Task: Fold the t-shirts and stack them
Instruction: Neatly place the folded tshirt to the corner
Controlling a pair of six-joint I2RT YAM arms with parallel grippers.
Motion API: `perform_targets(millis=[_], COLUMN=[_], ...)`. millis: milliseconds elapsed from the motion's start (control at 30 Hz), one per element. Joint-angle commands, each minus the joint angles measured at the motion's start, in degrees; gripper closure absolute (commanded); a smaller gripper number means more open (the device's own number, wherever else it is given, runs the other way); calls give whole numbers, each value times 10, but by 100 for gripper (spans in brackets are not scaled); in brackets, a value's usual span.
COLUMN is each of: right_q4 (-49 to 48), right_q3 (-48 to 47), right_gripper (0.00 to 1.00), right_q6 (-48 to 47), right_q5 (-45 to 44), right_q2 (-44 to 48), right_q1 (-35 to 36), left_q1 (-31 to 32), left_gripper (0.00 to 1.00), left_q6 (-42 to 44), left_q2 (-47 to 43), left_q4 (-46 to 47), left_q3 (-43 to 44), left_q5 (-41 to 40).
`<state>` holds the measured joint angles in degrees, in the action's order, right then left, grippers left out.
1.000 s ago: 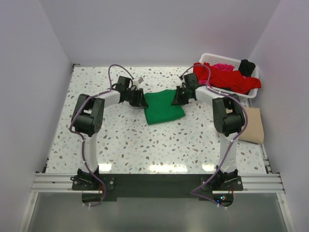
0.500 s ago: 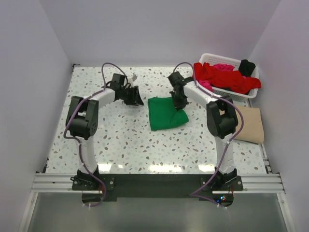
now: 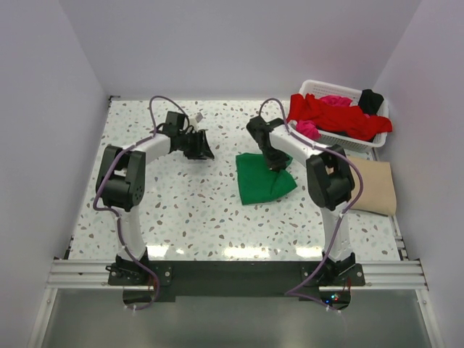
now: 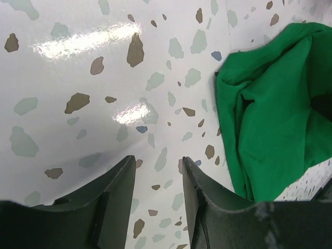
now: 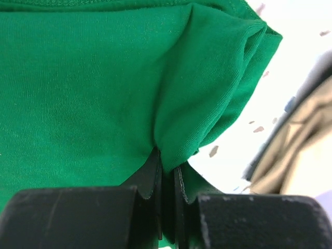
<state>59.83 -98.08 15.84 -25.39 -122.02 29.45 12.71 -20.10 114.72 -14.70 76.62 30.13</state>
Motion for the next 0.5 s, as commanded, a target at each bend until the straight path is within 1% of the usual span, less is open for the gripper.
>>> perform_targets(millis=[0,167,333,467], right_q4=[35,55,81,85], right_q3=[4,3,-1,3], right_gripper=[100,100,100,100], right_q6=[10,6,-5,-17], right_q5=[-62,-84,-127,-135], right_q2=[50,71,97,136], right_q1=[-3,-3,-4,-15], left_q1=[-9,-9,-11,-13], left_gripper=[54,54,54,54], left_q6=[-7,-12,-14,-15], left_q2=[-28,-30,-31,-31], left_q4=[13,19,21,25], left_q3=[-2,-7,-9,-11], left_q5=[17,21,25,27])
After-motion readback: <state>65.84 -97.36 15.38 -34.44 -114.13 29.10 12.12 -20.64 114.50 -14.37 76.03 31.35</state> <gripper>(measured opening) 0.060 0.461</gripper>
